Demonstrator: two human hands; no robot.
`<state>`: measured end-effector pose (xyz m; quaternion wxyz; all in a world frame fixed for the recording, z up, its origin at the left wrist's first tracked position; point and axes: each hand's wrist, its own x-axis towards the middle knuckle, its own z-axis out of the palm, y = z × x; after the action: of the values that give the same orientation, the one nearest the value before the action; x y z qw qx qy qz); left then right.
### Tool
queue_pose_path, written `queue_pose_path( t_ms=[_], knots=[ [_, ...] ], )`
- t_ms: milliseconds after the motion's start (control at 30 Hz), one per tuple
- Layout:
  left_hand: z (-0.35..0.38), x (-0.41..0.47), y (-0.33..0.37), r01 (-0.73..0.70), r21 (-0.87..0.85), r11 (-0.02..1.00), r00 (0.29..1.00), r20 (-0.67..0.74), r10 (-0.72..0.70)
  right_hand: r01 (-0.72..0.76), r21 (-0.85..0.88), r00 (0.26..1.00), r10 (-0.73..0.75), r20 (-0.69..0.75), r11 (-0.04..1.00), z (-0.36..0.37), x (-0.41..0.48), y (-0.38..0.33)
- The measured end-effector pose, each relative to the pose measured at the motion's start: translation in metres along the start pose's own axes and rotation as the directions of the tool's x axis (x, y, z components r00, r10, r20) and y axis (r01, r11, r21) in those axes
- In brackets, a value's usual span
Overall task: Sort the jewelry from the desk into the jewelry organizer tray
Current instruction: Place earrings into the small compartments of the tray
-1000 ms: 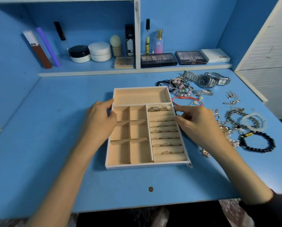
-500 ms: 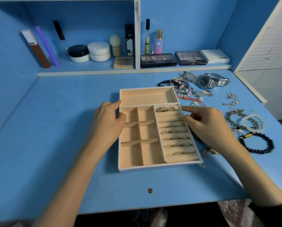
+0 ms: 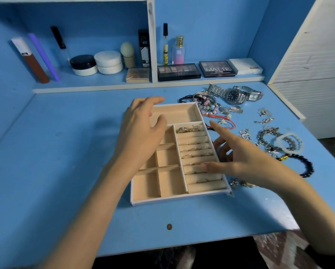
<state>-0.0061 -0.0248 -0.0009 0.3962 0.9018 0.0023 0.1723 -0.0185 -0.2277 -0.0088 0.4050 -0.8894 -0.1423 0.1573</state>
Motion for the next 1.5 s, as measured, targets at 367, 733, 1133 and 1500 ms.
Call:
queue_pose_path(
  t_ms=[367,733,1133,1500],
  knots=[
    [0.019,0.003,0.026,-0.112,-0.044,0.993,0.991,0.073,0.115,0.026,-0.027,0.999,-0.026,-0.03,0.999,-0.002,-0.001,0.005],
    [0.073,0.019,0.059,-0.322,0.062,0.945,0.891,0.358,0.28,0.118,0.109,0.665,0.002,-0.746,0.987,-0.052,0.013,0.068],
    [0.134,0.031,0.079,-0.353,0.231,0.907,0.829,0.527,0.189,0.134,0.049,0.599,-0.041,-0.8,0.99,-0.052,0.012,0.077],
    [0.133,0.031,0.08,-0.268,0.131,0.954,0.838,0.52,0.164,0.111,0.002,0.624,-0.068,-0.779,0.994,-0.05,0.015,0.081]
  ],
)
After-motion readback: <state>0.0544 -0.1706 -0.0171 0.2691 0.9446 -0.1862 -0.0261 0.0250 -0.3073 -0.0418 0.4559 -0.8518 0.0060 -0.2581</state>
